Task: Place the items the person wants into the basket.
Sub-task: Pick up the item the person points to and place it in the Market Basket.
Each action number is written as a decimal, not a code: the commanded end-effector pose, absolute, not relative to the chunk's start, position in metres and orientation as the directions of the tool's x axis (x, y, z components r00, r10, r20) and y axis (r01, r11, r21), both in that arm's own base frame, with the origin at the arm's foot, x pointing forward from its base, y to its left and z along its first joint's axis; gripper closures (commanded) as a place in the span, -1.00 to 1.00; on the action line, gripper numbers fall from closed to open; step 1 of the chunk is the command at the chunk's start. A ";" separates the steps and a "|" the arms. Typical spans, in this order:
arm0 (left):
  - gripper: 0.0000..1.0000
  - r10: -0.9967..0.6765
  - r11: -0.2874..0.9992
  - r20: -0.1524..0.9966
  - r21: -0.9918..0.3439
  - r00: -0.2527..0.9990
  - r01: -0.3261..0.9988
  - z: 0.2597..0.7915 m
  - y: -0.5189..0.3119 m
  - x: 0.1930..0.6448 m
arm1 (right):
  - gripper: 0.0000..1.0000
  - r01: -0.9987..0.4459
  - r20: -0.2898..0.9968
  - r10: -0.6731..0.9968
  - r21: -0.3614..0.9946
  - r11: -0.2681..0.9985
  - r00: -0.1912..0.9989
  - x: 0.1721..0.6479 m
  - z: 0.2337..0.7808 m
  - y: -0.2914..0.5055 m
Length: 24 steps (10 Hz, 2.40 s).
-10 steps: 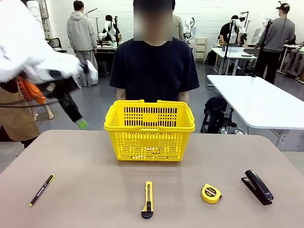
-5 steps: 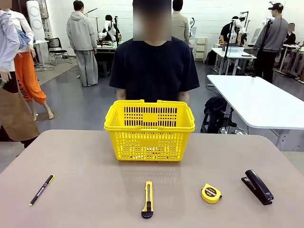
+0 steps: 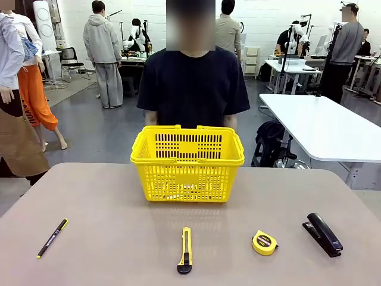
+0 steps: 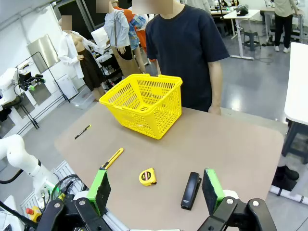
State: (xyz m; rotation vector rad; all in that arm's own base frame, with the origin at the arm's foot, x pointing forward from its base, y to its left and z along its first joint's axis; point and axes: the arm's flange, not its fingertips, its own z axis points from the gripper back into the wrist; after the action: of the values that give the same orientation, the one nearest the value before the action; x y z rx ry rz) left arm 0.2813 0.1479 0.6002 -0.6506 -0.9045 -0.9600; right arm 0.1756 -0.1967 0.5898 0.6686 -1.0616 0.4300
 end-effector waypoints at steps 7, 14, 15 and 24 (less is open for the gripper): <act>-1.00 -0.459 0.420 0.844 -0.070 0.278 0.905 0.596 0.137 0.282 | -1.00 -0.632 0.908 0.004 0.289 0.719 0.420 0.178 0.590 -0.195; -1.00 -0.459 0.420 0.844 -0.070 0.278 0.905 0.596 0.137 0.282 | -1.00 -0.632 0.908 0.004 0.289 0.719 0.420 0.178 0.590 -0.195; -1.00 -0.459 0.420 0.844 -0.070 0.278 0.905 0.596 0.137 0.282 | -1.00 -0.632 0.908 0.004 0.289 0.719 0.420 0.178 0.590 -0.195; -1.00 -0.459 0.420 0.844 -0.070 0.278 0.905 0.596 0.137 0.282 | -1.00 -0.632 0.908 0.004 0.289 0.719 0.420 0.178 0.590 -0.195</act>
State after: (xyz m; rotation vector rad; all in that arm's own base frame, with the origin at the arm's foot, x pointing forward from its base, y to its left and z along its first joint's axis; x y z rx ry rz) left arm 0.2816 0.1359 0.5950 -0.6166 -0.8317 -0.9775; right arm 0.1756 -0.1967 0.5898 0.6684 -1.0616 0.4303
